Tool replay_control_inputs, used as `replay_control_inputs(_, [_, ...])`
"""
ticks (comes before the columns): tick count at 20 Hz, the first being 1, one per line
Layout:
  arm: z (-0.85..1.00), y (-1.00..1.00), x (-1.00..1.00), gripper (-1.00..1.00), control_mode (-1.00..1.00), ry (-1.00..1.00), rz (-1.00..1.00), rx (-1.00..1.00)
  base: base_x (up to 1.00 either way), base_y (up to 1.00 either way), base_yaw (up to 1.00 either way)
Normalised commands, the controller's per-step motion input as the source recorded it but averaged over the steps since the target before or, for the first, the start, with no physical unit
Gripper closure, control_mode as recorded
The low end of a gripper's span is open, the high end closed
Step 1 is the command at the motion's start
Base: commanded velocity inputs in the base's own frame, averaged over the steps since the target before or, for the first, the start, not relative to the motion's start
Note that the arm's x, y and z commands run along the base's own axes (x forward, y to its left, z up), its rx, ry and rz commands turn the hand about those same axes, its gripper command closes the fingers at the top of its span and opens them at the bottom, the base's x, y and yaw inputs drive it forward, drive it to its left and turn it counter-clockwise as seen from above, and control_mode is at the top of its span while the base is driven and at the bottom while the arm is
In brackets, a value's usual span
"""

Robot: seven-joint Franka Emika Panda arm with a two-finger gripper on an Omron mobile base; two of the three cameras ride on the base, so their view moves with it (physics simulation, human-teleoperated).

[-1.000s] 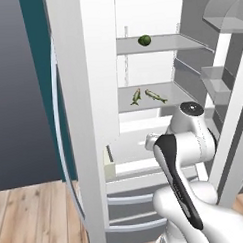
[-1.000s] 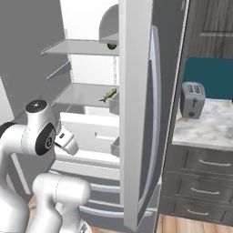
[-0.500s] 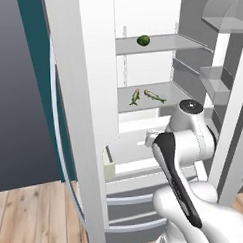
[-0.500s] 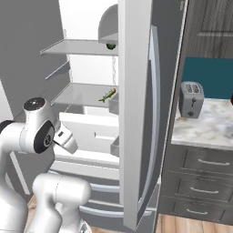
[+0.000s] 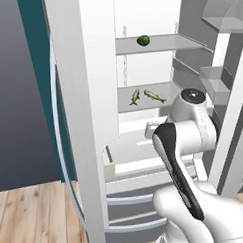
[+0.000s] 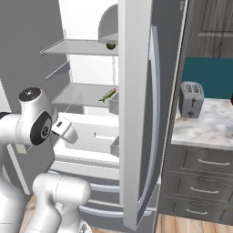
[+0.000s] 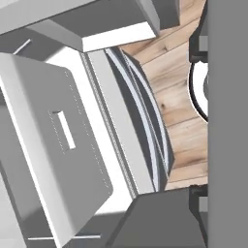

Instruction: Gather the potato and avocado from the fridge and place them on a tray on the dining counter. Then gather the fishs from the fridge and place them on the other tray.

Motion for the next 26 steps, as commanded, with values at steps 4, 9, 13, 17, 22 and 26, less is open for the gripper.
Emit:
replay_control_inputs(4, [0.44,-0.14,0.13,-1.00,-1.00,-0.14,0.15,-0.12,0.00,0.00,0.00])
replay_control_inputs(9, [0.40,-0.18,0.34,-1.00,-1.00,-0.17,0.13,-0.04,0.00,0.00,0.00])
replay_control_inputs(13, [0.45,-0.08,0.51,-1.00,-1.00,-0.16,0.08,0.00,0.00,0.00,0.00])
replay_control_inputs(17, [0.61,0.00,0.24,-1.00,-1.00,-0.14,0.01,-0.04,0.00,0.00,0.00])
replay_control_inputs(22, [0.70,0.00,0.04,-1.00,-1.00,-0.15,0.00,-0.07,0.00,0.00,0.00])
replay_control_inputs(26, [0.56,-0.01,0.13,-1.00,-1.00,-0.13,0.00,-0.02,0.00,0.00,0.00])
